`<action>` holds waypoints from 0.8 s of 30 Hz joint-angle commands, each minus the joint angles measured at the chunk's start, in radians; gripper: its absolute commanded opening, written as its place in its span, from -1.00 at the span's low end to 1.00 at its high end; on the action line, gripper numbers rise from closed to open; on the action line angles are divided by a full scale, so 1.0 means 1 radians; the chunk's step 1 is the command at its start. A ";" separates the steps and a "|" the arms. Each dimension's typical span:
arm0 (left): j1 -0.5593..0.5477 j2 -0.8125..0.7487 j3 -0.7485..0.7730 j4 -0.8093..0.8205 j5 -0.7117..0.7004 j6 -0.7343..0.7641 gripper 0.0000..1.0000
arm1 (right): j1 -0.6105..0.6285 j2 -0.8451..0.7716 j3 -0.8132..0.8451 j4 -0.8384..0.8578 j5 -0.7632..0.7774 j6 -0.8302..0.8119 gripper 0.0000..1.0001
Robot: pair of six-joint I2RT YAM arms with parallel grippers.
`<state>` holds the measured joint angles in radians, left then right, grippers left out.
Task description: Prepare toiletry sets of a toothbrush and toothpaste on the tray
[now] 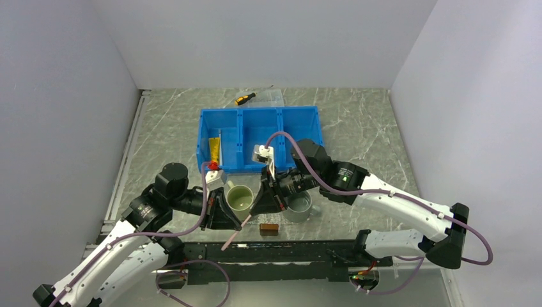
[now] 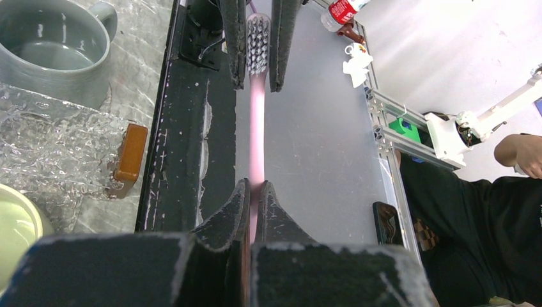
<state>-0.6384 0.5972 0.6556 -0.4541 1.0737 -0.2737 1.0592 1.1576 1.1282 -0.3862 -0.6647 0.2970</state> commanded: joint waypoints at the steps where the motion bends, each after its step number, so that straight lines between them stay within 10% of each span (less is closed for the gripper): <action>1: -0.003 -0.003 0.001 0.015 -0.010 0.030 -1.00 | 0.003 -0.008 0.024 0.052 -0.022 0.000 -0.90; 24: 0.002 -0.060 0.025 -0.058 -0.287 0.017 0.61 | 0.005 -0.029 0.067 -0.160 0.119 -0.051 -1.00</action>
<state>-0.6403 0.5636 0.6556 -0.5045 0.8795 -0.2653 1.0603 1.1564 1.1301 -0.4473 -0.6292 0.2821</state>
